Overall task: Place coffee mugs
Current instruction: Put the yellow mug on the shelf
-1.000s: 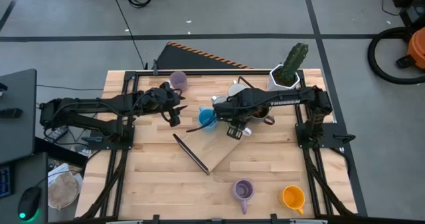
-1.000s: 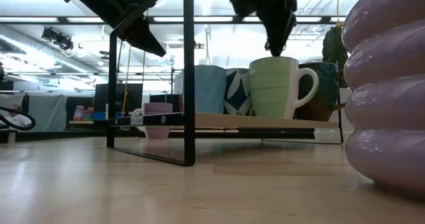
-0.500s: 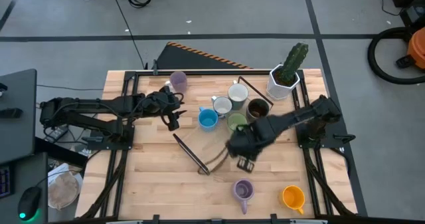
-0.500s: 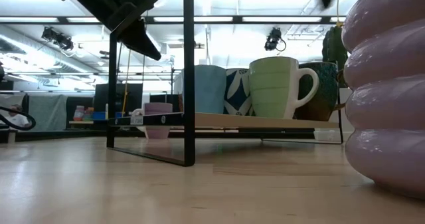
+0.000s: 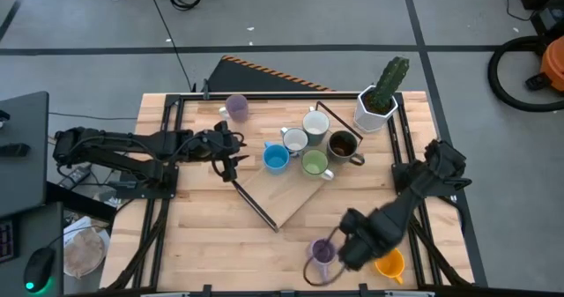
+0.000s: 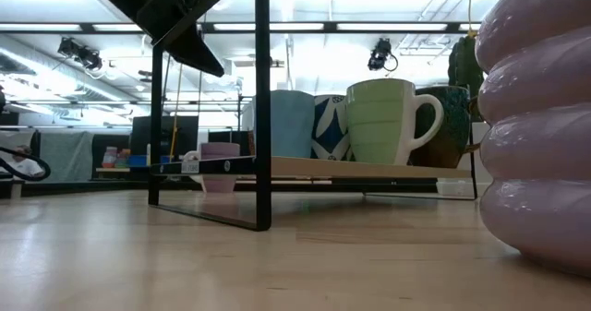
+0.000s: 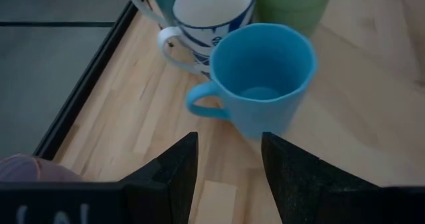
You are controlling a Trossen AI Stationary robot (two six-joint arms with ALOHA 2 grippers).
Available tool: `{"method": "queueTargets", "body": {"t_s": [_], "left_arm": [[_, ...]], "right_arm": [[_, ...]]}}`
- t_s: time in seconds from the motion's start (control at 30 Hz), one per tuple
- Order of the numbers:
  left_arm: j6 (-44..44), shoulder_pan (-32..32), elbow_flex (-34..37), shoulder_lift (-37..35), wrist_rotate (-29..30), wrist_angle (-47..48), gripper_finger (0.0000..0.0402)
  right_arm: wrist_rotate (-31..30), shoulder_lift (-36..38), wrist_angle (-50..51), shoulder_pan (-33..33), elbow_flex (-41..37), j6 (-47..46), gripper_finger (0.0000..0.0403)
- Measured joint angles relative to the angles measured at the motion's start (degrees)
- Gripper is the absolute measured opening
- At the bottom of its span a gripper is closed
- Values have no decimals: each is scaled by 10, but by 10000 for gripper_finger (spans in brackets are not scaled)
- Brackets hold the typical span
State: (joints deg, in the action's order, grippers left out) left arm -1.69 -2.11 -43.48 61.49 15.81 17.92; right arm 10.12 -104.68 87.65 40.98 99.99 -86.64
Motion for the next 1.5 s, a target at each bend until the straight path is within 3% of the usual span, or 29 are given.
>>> {"method": "queueTargets", "body": {"t_s": [0.37,0.57,0.83,1.17,1.37,1.5], "left_arm": [[0,33,0,0,0,7,172],[0,40,0,0,0,10,172],[0,40,0,0,0,16,172],[-1,40,0,0,0,17,172],[-4,40,0,0,0,17,172],[-5,40,0,0,0,17,172]], "right_arm": [[39,0,-154,73,-95,-179,212],[34,0,-216,103,-147,-243,219],[44,0,-320,127,-240,-271,170],[40,-1,-266,76,-243,-134,27],[28,0,-133,20,-172,-42,38],[-13,0,-50,-20,-106,10,42]]}}
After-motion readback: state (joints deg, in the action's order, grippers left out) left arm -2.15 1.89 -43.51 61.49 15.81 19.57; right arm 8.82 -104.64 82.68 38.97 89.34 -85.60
